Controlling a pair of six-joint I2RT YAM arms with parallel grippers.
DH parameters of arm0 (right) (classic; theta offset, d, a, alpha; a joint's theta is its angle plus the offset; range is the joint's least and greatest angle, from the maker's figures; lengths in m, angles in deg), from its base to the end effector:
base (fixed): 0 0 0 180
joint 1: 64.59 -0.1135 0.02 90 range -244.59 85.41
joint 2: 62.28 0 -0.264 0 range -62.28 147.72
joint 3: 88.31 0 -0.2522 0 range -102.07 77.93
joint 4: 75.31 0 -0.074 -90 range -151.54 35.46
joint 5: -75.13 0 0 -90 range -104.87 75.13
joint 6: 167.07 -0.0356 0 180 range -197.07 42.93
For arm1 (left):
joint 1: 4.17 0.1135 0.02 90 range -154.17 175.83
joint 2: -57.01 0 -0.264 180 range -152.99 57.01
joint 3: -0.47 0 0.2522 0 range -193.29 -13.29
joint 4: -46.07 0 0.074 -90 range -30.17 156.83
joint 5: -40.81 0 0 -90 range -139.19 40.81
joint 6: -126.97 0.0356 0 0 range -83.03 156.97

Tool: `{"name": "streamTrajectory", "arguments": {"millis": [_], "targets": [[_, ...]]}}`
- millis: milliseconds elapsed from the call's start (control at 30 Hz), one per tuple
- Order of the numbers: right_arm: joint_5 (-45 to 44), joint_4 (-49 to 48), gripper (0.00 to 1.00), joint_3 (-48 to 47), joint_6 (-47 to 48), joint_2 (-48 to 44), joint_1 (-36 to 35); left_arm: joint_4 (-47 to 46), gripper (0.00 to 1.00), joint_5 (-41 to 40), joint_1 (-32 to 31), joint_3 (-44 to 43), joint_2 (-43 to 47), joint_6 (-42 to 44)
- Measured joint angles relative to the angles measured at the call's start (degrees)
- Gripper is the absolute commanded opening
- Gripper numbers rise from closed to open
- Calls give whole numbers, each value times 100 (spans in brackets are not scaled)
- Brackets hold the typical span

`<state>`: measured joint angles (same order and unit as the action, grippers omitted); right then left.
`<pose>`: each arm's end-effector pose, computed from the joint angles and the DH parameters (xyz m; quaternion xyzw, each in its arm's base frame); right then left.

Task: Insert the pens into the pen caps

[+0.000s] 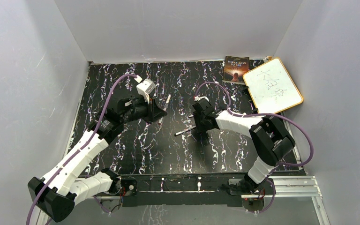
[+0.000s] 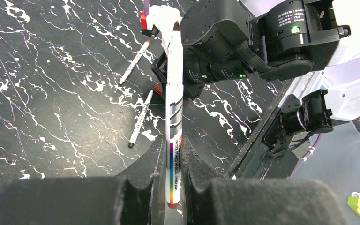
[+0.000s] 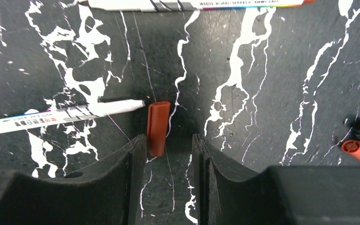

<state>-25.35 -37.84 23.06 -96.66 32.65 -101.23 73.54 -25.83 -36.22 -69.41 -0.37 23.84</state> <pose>0.2582 0.1840 0.1670 -0.1233 0.9622 0.0280 0.2412 0.1849 -0.1324 0.3629 0.2493 0.7459 -0.3773 0.4889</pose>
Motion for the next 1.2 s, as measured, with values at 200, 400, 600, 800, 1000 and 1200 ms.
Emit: {"name": "streamTrajectory", "arguments": {"millis": [200, 400, 600, 800, 1000, 1200], "targets": [[-4, -13, 38, 72, 0, 0, 0, -15, 0, 2, 0, 0, -7, -24], [-4, -125, 36, 66, 17, 42, 0, 4, 0, 0, 0, 0, -7, -24], [46, -243, 22, -96, 63, 245, 0, 20, 0, -15, 0, 0, -4, -24], [155, -280, 17, -96, 85, 245, 0, 24, 0, -42, 0, 0, 7, -33], [219, -299, 10, -72, 94, 225, -2, 22, 0, -42, 0, 0, 7, -37], [251, -297, 0, -42, 114, 164, -11, 0, 0, -22, 0, 0, 7, -68]]}}
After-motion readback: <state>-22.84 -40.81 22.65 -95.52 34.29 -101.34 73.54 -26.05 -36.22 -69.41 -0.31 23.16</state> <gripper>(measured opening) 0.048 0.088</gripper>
